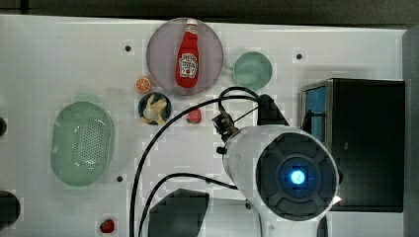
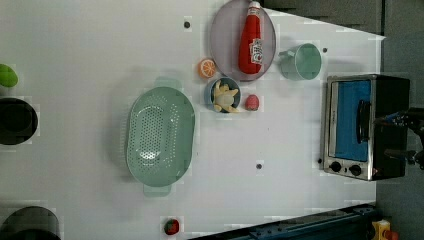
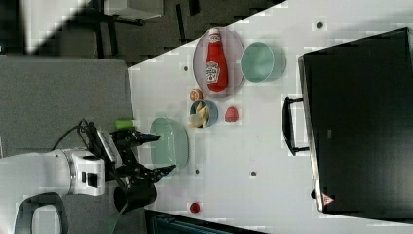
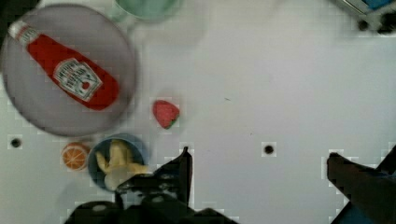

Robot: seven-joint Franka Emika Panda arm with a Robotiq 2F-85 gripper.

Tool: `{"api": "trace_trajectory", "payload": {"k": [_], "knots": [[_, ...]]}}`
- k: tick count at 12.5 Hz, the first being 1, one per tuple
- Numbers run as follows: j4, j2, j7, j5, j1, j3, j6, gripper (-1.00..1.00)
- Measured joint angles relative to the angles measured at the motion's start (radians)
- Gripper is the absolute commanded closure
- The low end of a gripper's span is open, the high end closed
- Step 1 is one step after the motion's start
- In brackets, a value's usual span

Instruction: Drag mug forwards.

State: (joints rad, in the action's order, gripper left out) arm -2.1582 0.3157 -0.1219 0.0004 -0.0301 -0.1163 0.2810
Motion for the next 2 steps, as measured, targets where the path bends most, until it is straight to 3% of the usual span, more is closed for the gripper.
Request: {"api": "trace_trajectory", "payload": {"k": [2], "knots": [[-0.010, 0.005, 0.000, -0.023, -0.004, 0.016, 0.007, -1.00]]}}
